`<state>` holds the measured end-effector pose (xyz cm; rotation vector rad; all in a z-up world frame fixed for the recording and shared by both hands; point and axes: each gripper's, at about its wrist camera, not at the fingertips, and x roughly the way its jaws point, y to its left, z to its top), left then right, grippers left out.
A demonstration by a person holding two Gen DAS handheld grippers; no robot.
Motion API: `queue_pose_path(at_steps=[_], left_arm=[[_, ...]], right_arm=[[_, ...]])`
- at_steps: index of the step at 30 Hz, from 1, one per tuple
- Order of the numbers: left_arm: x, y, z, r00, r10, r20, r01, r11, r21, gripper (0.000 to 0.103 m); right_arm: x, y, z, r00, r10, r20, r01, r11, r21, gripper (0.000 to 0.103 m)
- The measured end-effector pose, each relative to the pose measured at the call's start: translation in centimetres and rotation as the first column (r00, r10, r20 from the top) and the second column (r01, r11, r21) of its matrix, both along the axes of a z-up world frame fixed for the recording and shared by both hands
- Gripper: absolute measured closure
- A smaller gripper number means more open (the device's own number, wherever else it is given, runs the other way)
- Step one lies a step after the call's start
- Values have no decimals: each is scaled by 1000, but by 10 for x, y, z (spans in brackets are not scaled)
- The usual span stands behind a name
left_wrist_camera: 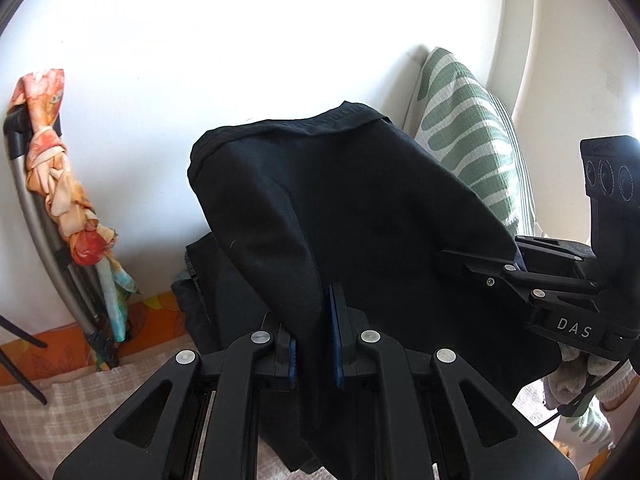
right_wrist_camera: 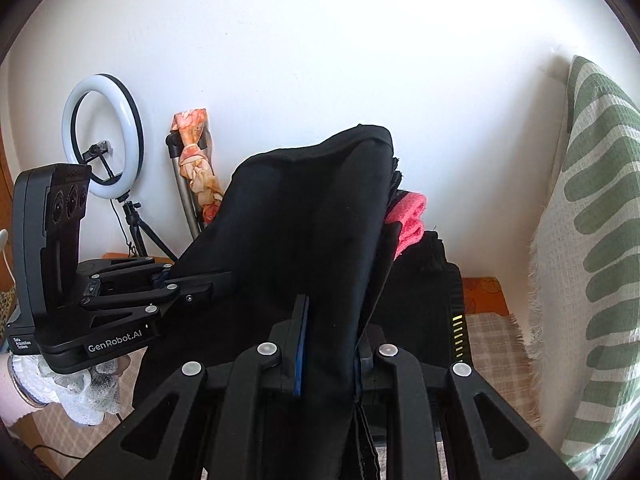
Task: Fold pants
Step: 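Grasp the folded trousers with both tools and lift them toward the clothes stack, then lower the trousers onto the stack of dark clothes and open both tools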
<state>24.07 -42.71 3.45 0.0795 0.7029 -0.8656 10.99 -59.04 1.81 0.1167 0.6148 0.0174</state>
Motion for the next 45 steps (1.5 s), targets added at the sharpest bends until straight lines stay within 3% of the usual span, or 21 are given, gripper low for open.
queue_pose_path(at_steps=[8,13,15,17,20,24,28,33,36,45], left_arm=[[42,-55,-53,994,75,-82,-66,992,108,92],[45,-58,-59,993,88,-72,-79,989,122,82],[43,-55,-56,993,100,-59,-92,987,136,70],[41,-48,-51,991,132,-34,-126,982,143,60],[44,-32,-47,987,151,-47,-143,979,147,60],[29,-12,-33,988,155,-5,-152,975,161,60],[9,9,-17,989,151,12,-151,976,156,58],[-21,37,7,986,164,44,-168,977,128,47],[-38,54,19,984,171,44,-174,979,104,39],[-89,86,36,979,187,79,-193,977,87,32]], right_arm=[[61,-49,-62,992,-40,-121,43,999,24,86],[67,-70,-81,987,-80,-140,90,994,67,71],[62,-73,-80,983,-123,-137,130,991,37,55],[58,-76,-78,979,-151,-135,155,988,23,51],[50,-79,-73,965,-225,-131,228,974,4,40],[33,-69,-58,957,-273,-95,271,962,-38,38],[12,-57,-37,954,-295,-50,294,956,-19,30],[-20,-31,-20,950,-311,-11,311,950,-32,30],[-41,-10,-11,951,-308,24,309,950,-39,16],[-97,48,2,956,-284,73,289,955,-69,8]])
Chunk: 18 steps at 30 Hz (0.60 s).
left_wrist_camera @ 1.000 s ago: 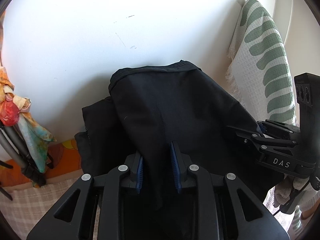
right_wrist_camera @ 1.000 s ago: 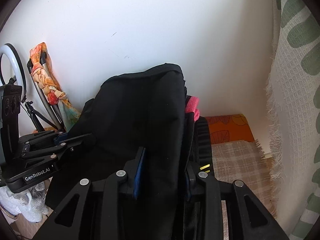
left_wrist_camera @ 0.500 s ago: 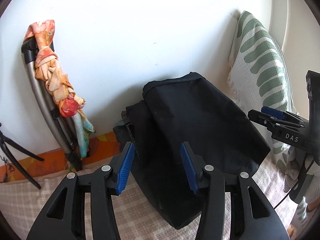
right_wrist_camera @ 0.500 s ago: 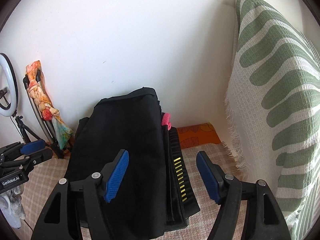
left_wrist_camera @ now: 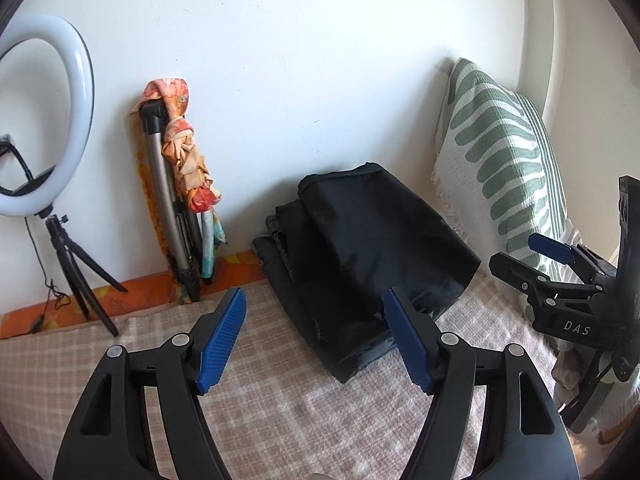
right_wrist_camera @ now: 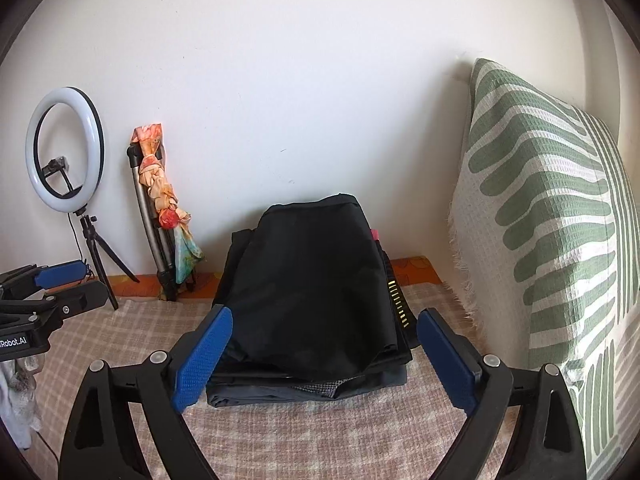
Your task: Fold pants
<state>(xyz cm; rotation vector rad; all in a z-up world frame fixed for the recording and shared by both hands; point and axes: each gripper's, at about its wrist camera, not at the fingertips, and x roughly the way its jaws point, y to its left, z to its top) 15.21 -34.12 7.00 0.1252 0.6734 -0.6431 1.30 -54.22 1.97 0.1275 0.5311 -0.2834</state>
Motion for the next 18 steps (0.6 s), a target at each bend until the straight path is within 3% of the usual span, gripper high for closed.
queue_pose_path(at_steps=[6,10,16,18], left_arm=[[-36,22,2,1000,0,12,1,1000,-20,31],[-63,40,-1,1000,4,22,-4,1000,-14,31],[-103,70,-1,997,10,72,-10,1000,8,30],[-117,83,-2,996,10,83,-10,1000,2,21]], right_arm=[[-31,32,-6,1000,-23,-6,23,999,-22,8],[-57,53,-8,998,-58,20,58,998,-16,0],[-84,90,-14,997,-63,44,64,998,-3,0],[-90,102,-18,997,-55,45,55,998,5,0]])
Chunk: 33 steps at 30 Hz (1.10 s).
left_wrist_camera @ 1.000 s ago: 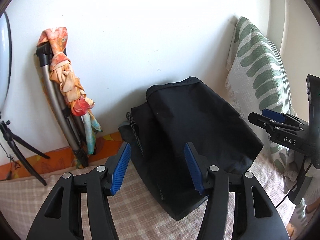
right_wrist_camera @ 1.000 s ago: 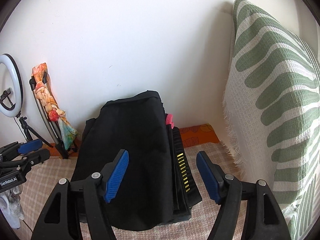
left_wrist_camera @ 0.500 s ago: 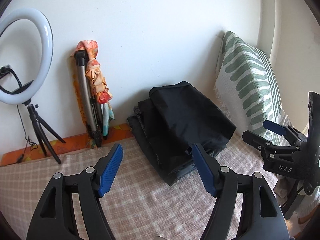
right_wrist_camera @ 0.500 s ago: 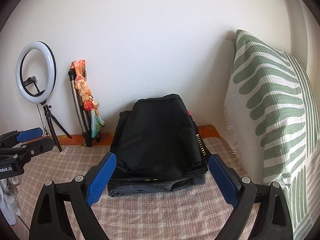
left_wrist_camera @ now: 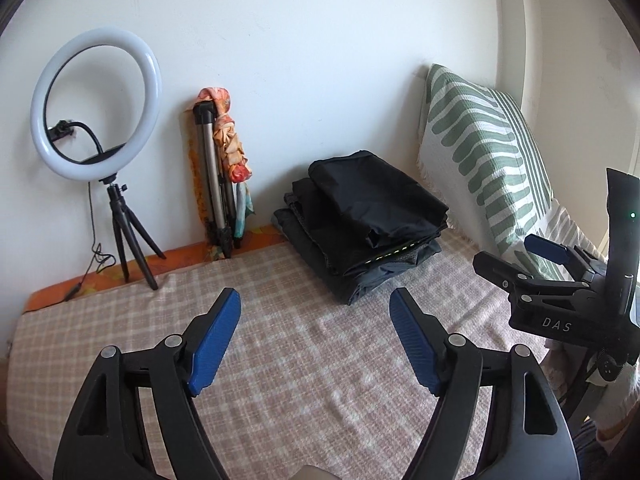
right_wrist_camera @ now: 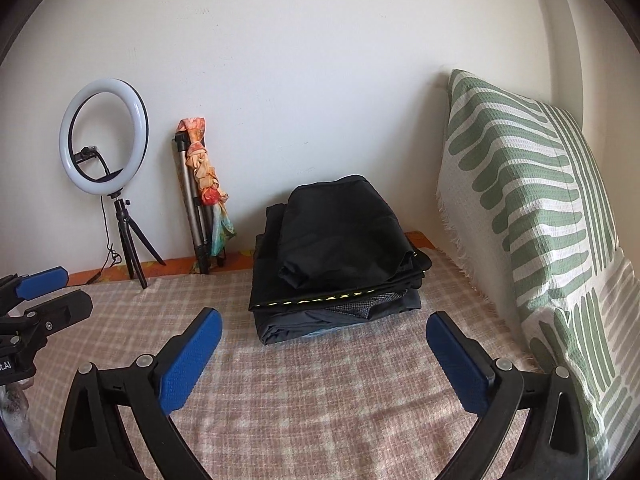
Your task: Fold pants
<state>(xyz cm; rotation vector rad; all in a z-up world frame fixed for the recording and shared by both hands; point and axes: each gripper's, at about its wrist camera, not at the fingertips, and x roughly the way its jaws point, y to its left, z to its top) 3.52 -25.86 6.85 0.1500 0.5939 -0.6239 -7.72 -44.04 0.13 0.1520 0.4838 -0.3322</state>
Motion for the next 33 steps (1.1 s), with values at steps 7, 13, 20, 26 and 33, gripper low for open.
queue_pose_path(at_steps=[7,13,20,26,33], left_arm=[[-25,35,-28,999,42,1,-42,999,33,21],[-25,57,-59,990,137,-35,-136,990,20,21],[-26,73,-59,986,166,-4,-165,985,47,21],[-24,80,-68,984,174,-41,-172,984,44,21],[-24,81,-81,980,190,-53,-185,979,90,21]], right_arm=[[-13,31,-17,1000,11,-4,-11,1000,12,0],[-13,43,-35,1000,-28,12,28,1000,-14,0],[-5,48,-50,1000,-22,-8,22,999,-29,0],[-2,50,-54,1000,-24,-17,23,999,-43,0],[-1,51,-60,999,-22,-27,21,999,-39,0]])
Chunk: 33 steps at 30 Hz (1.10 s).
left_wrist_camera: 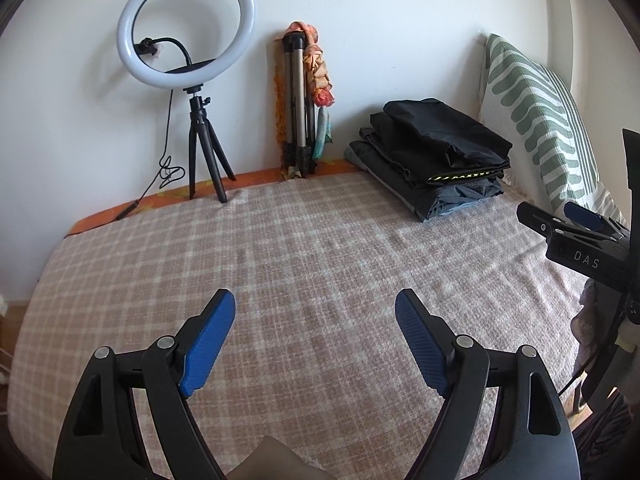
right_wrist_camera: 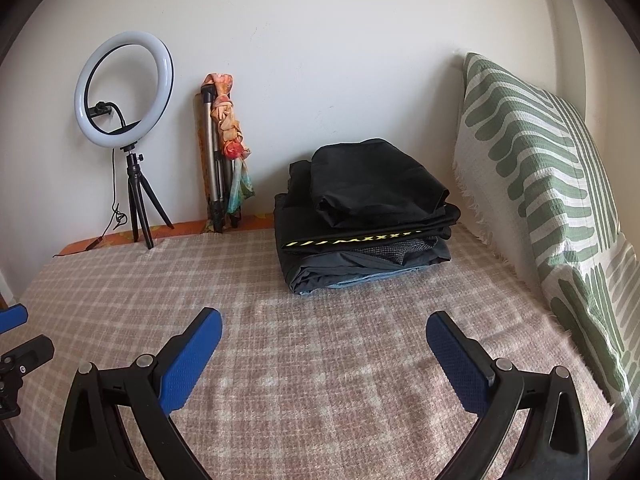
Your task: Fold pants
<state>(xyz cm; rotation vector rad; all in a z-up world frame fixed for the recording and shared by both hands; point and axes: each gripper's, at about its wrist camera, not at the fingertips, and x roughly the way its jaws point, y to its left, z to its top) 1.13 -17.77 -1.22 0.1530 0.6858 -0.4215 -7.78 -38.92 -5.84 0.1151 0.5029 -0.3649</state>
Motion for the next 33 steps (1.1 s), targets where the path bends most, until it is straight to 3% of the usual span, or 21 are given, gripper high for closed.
queue_pose_path(at_steps=[33], left_arm=[[-11,5,1,1000,3,13,-3,1000,17,21]], right_arm=[[2,5,-1,1000,6,-1,-6,1000,0,0]])
